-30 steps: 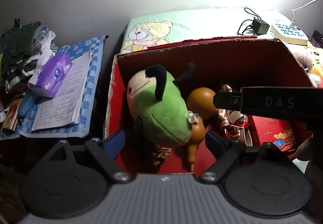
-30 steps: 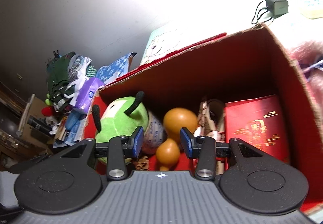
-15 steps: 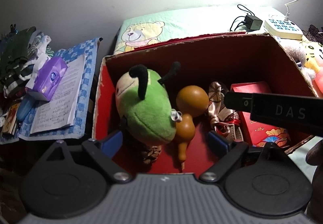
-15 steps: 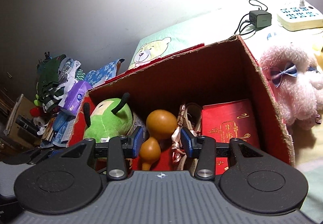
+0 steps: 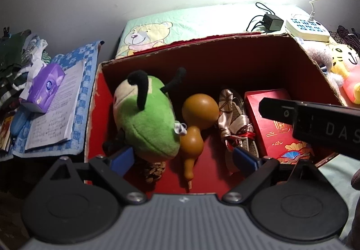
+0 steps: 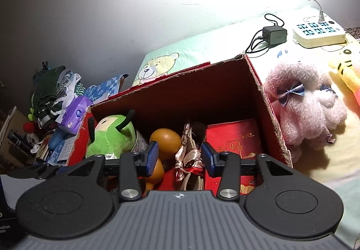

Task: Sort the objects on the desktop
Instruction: 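Open the right gripper and withdraw it from the box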

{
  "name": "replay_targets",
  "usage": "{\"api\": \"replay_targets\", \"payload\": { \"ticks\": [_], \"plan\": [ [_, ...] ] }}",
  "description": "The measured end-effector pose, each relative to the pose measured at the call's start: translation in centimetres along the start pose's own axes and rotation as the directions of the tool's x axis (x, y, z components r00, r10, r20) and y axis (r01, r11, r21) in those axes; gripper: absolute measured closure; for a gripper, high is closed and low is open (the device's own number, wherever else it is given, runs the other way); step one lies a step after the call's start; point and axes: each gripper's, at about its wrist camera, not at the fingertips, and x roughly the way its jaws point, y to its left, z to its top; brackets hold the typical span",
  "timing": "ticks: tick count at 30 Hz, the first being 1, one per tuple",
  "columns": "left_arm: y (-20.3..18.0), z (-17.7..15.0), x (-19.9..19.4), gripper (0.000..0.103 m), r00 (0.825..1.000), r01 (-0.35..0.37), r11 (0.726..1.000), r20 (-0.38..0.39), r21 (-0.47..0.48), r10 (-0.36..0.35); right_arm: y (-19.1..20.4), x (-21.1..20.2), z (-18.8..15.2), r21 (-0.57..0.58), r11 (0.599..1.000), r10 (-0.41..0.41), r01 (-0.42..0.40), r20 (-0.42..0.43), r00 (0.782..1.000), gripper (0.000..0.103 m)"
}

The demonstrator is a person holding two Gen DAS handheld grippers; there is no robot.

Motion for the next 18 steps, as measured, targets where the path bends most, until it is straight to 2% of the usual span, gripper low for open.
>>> {"api": "replay_targets", "payload": {
  "ticks": [8, 18],
  "plan": [
    [-0.6, 0.2, 0.0, 0.008, 1.000, -0.009, 1.000, 0.000, -0.016, 0.009, -0.6, -0.8, -0.4, 0.011, 1.000, 0.002, -0.002, 0.007, 1.000, 0.055],
    [-2.8, 1.0, -1.8, 0.005, 0.992, -0.114, 0.991, 0.040, -0.073, 0.117, -2.1, -2.0, 0.9, -0.041, 0.996, 0.079, -0.080, -0.008, 0.997, 0.050]
  ]
}}
